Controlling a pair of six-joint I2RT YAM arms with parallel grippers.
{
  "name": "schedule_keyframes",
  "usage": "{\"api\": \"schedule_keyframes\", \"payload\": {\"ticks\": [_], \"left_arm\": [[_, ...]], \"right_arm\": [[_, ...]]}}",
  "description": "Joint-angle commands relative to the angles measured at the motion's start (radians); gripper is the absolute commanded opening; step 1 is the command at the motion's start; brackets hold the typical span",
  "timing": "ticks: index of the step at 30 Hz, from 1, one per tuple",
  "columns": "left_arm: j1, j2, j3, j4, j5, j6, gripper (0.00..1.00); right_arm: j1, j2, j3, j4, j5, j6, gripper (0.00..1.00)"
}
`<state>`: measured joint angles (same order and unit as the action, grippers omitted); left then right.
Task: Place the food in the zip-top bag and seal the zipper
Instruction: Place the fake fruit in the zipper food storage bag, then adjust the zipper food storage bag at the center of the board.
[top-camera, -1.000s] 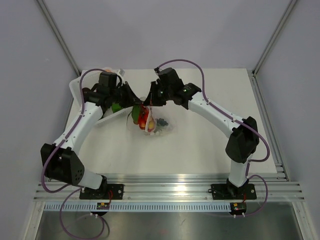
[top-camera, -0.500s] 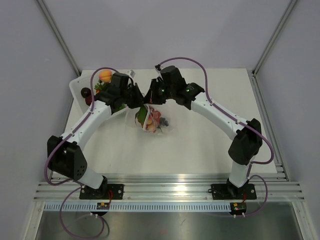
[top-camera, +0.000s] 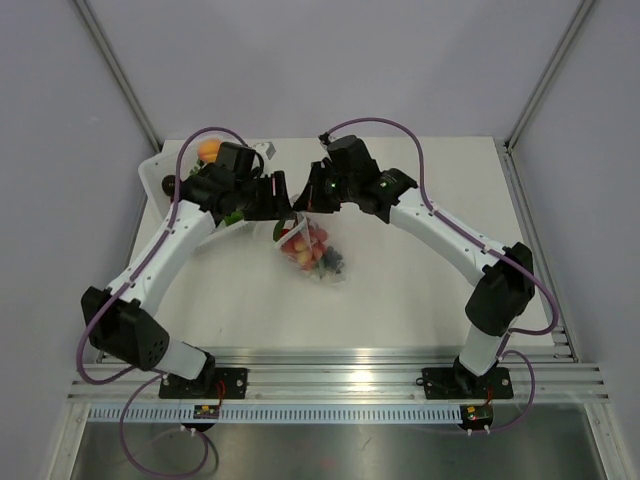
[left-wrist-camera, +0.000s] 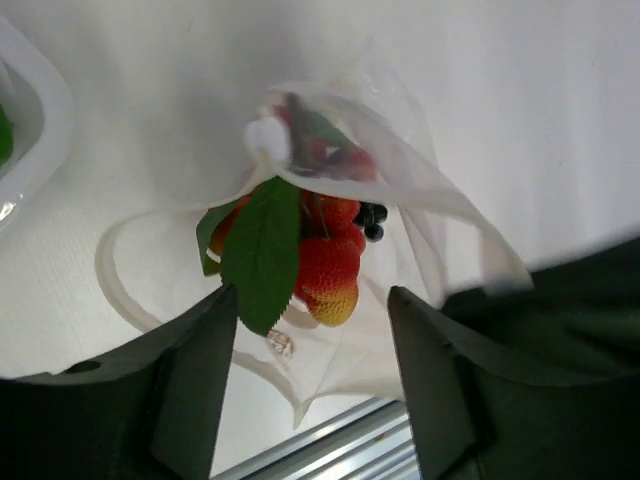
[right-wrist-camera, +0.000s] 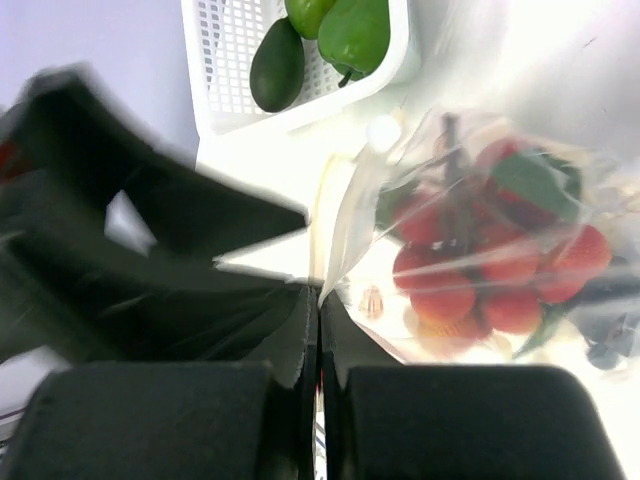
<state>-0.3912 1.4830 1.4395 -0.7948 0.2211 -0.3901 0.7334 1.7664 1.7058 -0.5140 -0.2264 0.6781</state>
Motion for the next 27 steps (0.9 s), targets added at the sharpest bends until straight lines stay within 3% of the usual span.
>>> {"api": "schedule_keyframes", "payload": {"ticks": [1, 2, 5, 6, 8, 9, 10, 11, 12, 13, 15, 27], "left_arm": [[-0.032, -0.145, 0.044, -0.072, 0.078, 0.103, 0.52], [-0.031, -0.159, 0.041, -0.078, 0.072, 0.111, 0.3], [-0.014, -0.188, 0.004, -0.08, 0.018, 0.123, 0.07], [0.001, -0.184, -0.025, -0.077, 0.003, 0.113, 0.04], [0.043, -0.179, -0.065, -0.054, -0.002, 0.094, 0.07], [0.049, -0.178, -0.088, -0.04, -0.043, 0.071, 0.16], [0.057, -0.175, -0.134, -0.017, -0.057, 0.062, 0.42], [0.058, -0.173, -0.155, -0.001, -0.061, 0.056, 0.58], [0.061, -0.173, -0.183, 0.015, -0.058, 0.037, 0.7], [0.061, -0.176, -0.223, 0.046, -0.057, 0.03, 0.74], [0.064, -0.182, -0.263, 0.075, -0.071, -0.002, 0.74], [0.106, -0.319, -0.427, 0.233, -0.172, -0.105, 0.29]], "right_arm": [[0.017, -0.018, 0.009, 0.101, -0.004, 0.003, 0.0], [0.017, -0.015, 0.008, 0.101, -0.004, 0.003, 0.0], [0.017, -0.021, 0.005, 0.098, -0.002, 0.002, 0.0], [0.017, -0.021, 0.005, 0.097, -0.004, -0.002, 0.0], [0.017, -0.03, 0.002, 0.091, -0.002, -0.006, 0.0], [0.015, -0.033, -0.003, 0.089, 0.002, -0.009, 0.0], [0.015, -0.036, -0.008, 0.086, 0.004, -0.011, 0.0], [0.017, -0.045, -0.017, 0.088, 0.007, -0.011, 0.0], [0.017, -0.048, -0.021, 0.088, 0.007, -0.012, 0.0], [0.017, -0.053, -0.026, 0.089, 0.009, -0.011, 0.0], [0.017, -0.062, -0.038, 0.089, 0.007, -0.014, 0.0], [0.017, -0.079, -0.075, 0.108, -0.007, -0.002, 0.0]]}}
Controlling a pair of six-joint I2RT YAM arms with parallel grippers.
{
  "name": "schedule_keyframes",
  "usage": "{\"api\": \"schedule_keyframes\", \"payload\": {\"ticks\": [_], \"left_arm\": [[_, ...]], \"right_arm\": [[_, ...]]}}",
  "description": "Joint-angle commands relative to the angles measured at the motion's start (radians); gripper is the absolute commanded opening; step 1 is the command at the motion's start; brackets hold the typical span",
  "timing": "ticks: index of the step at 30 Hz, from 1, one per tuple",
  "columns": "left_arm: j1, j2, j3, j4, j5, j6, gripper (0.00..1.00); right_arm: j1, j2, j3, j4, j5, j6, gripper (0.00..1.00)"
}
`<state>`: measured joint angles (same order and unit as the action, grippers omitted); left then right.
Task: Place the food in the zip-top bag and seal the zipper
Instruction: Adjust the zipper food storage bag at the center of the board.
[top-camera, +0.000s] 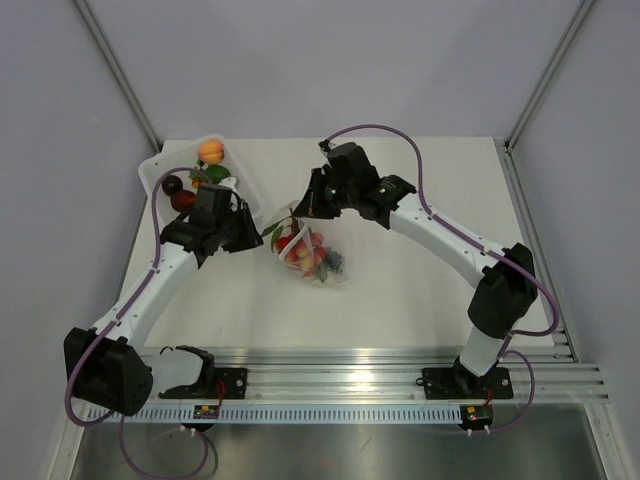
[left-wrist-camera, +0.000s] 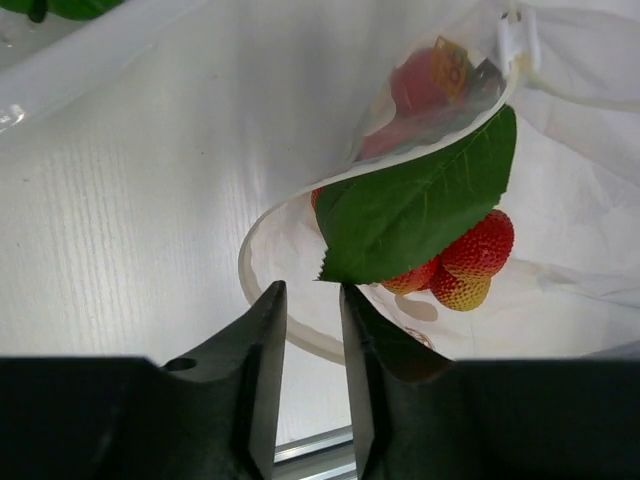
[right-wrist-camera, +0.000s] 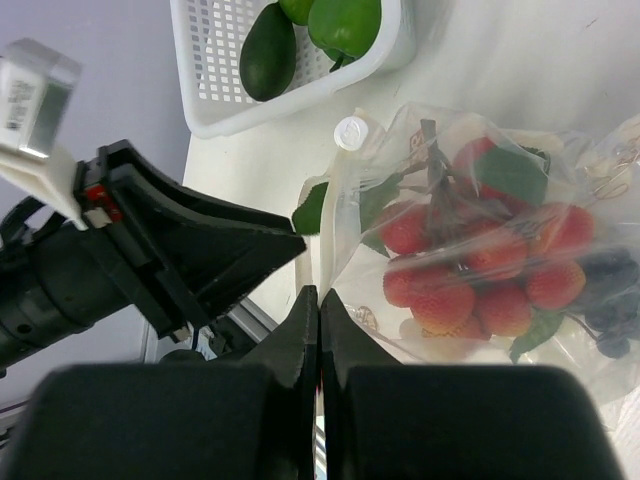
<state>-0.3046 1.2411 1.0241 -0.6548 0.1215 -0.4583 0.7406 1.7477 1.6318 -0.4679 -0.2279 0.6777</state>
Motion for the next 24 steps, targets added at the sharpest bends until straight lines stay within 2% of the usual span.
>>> {"api": "schedule_keyframes", "payload": {"ticks": [1, 3, 5, 6, 8, 10, 13, 24], "left_arm": [[0.027, -0.087, -0.021, 0.102, -0.078, -0.043, 0.28], [0.053, -0.126, -0.051, 0.127, -0.088, -0.06, 0.3], [0.071, -0.138, -0.068, 0.136, -0.086, -0.071, 0.37], [0.09, -0.128, -0.079, 0.135, -0.08, -0.072, 0.46], [0.125, -0.111, -0.09, 0.138, -0.018, -0.069, 0.51], [0.156, -0.086, -0.125, 0.165, 0.042, -0.08, 0.5], [0.199, -0.075, -0.171, 0.221, 0.139, -0.098, 0.43], [0.202, -0.075, -0.231, 0.331, 0.247, -0.148, 0.38]], "right_arm": [[0.008, -0.059, -0.003, 0.063, -0.008, 0.0, 0.0], [0.009, -0.057, -0.001, 0.066, -0.013, 0.003, 0.0], [0.009, -0.056, -0.001, 0.067, -0.014, 0.006, 0.0], [0.008, -0.056, -0.001, 0.068, -0.016, 0.006, 0.0], [0.009, -0.054, -0.003, 0.069, -0.016, 0.006, 0.0], [0.008, -0.051, 0.0, 0.068, -0.016, 0.006, 0.0], [0.009, -0.053, 0.0, 0.064, -0.018, 0.006, 0.0], [0.009, -0.045, -0.004, 0.069, -0.021, 0.013, 0.0]]}}
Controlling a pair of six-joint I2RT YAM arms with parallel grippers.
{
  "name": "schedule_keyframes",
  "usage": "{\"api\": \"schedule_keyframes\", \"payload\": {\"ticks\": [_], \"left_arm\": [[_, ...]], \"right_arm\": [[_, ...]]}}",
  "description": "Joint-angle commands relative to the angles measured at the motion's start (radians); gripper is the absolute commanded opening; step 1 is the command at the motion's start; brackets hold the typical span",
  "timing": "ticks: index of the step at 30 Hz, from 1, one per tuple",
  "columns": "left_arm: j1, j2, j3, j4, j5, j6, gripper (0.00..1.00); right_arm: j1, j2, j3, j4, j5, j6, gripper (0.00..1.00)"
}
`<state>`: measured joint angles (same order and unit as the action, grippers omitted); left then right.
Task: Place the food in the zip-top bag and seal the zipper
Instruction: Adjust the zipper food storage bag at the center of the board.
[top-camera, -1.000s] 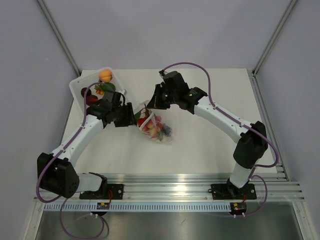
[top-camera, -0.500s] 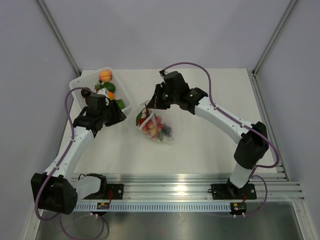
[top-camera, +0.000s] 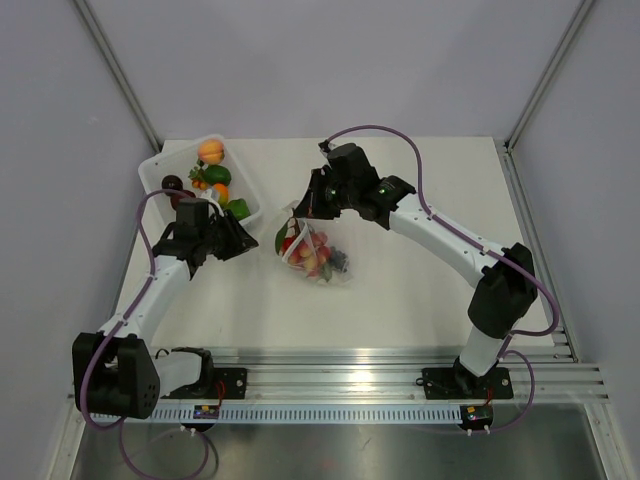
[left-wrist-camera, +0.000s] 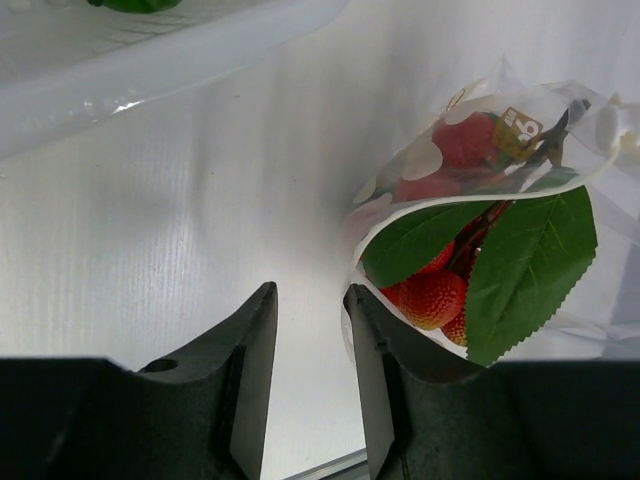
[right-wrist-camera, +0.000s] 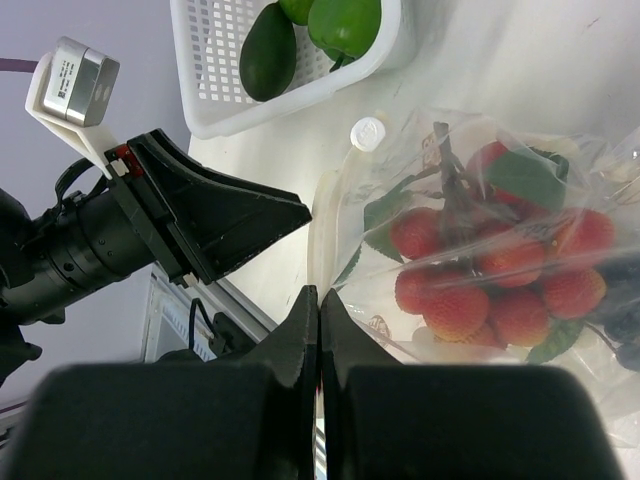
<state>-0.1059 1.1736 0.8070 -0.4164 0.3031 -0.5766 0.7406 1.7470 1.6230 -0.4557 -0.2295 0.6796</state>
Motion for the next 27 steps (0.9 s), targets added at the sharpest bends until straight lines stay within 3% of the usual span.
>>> {"api": "schedule_keyframes", "payload": {"ticks": [1, 3, 13, 27], "left_arm": [[0.003, -0.009, -0.014, 0.094, 0.068, -0.031, 0.37], [0.003, -0.012, -0.019, 0.105, 0.073, -0.034, 0.33], [0.005, 0.041, -0.045, 0.172, 0.171, -0.068, 0.34], [0.002, 0.087, -0.051, 0.162, 0.117, -0.052, 0.36]], "right_arm": [[0.008, -0.046, 0.005, 0.057, -0.018, 0.011, 0.0], [0.009, -0.046, 0.005, 0.054, -0.014, 0.009, 0.0], [0.009, -0.052, 0.003, 0.043, -0.007, 0.003, 0.0], [0.009, -0.037, 0.026, 0.04, -0.013, 0.0, 0.0]]}}
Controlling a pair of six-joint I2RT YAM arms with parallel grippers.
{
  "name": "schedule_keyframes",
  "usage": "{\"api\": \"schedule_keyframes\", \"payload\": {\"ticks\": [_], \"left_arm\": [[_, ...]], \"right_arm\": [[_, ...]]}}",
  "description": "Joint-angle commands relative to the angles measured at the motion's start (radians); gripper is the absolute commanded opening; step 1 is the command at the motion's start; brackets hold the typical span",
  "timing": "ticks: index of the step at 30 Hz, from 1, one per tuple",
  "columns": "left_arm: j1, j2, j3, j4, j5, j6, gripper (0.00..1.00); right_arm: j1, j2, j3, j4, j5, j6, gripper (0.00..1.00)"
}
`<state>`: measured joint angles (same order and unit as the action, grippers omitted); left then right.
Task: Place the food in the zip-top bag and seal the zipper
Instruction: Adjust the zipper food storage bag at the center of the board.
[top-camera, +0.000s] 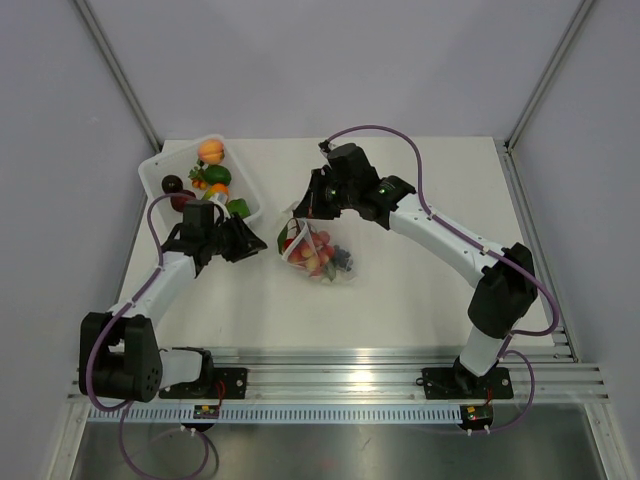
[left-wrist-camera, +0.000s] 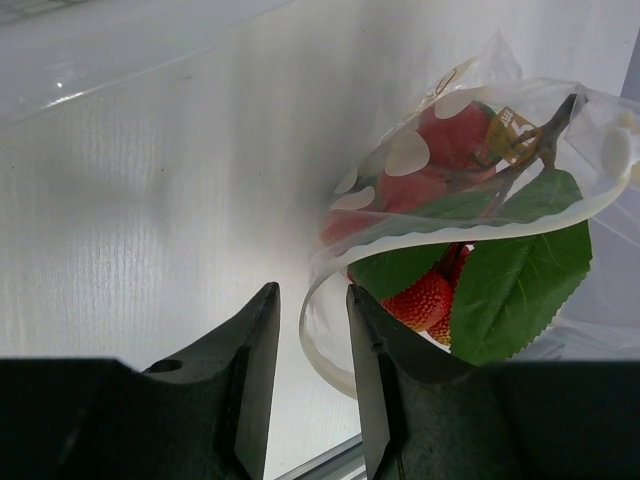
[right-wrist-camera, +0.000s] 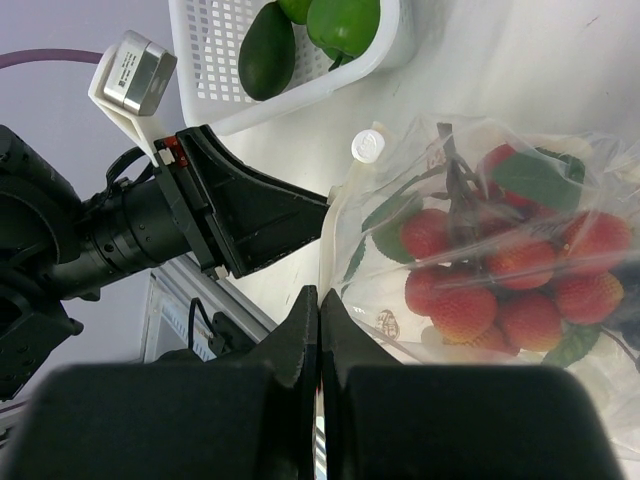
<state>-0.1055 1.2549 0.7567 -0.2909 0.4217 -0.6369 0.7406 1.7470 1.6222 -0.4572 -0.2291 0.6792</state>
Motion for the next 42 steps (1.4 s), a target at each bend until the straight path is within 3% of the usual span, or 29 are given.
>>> {"api": "schedule_keyframes", "payload": {"ticks": [1, 2, 5, 6, 7, 15, 19, 24, 28, 33, 42], "left_arm": [[0.001, 0.005, 0.0, 0.035, -0.007, 0.011, 0.36], [0.001, 0.003, 0.0, 0.033, -0.008, 0.011, 0.36], [0.0, -0.005, 0.006, 0.036, 0.005, 0.011, 0.19], [-0.003, -0.005, 0.009, 0.035, 0.009, 0.009, 0.06], [-0.005, -0.009, 0.018, 0.033, 0.017, 0.011, 0.0], [-0.025, -0.064, 0.17, -0.057, 0.104, -0.018, 0.0], [-0.103, -0.1, 0.308, -0.074, 0.141, -0.061, 0.0], [-0.177, -0.115, 0.453, -0.076, 0.152, -0.096, 0.0], [-0.178, -0.085, 0.405, -0.036, 0.164, -0.112, 0.0], [-0.187, -0.002, 0.346, -0.004, 0.18, -0.098, 0.0], [-0.235, 0.051, 0.385, 0.01, 0.176, -0.102, 0.0]], "right_arm": [[0.009, -0.037, 0.028, 0.04, -0.013, -0.001, 0.0], [0.009, -0.037, 0.028, 0.04, -0.013, -0.001, 0.0], [0.008, -0.038, 0.025, 0.041, -0.012, -0.003, 0.0], [0.009, -0.035, 0.024, 0.04, -0.01, -0.003, 0.0], [0.009, -0.035, 0.024, 0.04, -0.012, -0.003, 0.0], [-0.006, -0.044, 0.073, -0.008, 0.056, -0.064, 0.0], [-0.006, -0.079, 0.157, -0.087, 0.178, -0.122, 0.0], [-0.006, -0.151, 0.144, -0.13, 0.285, -0.147, 0.0], [-0.006, -0.179, 0.068, -0.167, 0.427, -0.179, 0.0], [-0.009, -0.098, 0.03, -0.296, 0.628, -0.198, 0.0], [-0.009, -0.116, 0.024, -0.301, 0.539, -0.187, 0.0]]}}
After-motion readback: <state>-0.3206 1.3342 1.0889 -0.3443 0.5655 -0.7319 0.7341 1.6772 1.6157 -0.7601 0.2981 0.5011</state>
